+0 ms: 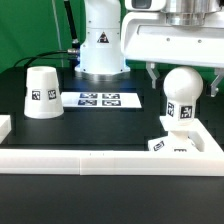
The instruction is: Assemble lamp
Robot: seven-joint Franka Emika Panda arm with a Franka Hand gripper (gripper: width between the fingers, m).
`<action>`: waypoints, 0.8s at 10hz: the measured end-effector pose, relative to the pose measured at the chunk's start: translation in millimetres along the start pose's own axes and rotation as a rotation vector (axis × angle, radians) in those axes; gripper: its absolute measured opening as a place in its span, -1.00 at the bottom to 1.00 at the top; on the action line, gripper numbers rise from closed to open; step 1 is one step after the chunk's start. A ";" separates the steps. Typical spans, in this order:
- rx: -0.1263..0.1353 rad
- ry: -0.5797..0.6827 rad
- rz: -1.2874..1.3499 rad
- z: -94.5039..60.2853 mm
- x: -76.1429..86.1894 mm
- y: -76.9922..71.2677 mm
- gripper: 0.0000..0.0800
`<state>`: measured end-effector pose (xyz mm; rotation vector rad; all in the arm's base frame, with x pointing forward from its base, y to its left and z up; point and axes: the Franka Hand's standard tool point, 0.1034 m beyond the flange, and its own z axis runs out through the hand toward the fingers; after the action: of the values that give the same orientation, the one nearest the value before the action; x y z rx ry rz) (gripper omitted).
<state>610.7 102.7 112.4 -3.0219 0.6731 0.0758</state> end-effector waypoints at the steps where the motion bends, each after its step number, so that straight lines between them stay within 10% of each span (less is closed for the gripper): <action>1: 0.000 0.001 -0.064 -0.1 0.3 0.1 0.73; 8: -0.013 0.011 -0.666 -0.1 1.3 -1.1 0.75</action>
Offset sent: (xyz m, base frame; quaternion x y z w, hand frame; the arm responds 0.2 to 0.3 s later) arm 0.0000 0.0000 0.0000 0.0000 0.0000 -0.1938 0.9810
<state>612.3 103.2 112.4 -3.0784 -0.3513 0.0365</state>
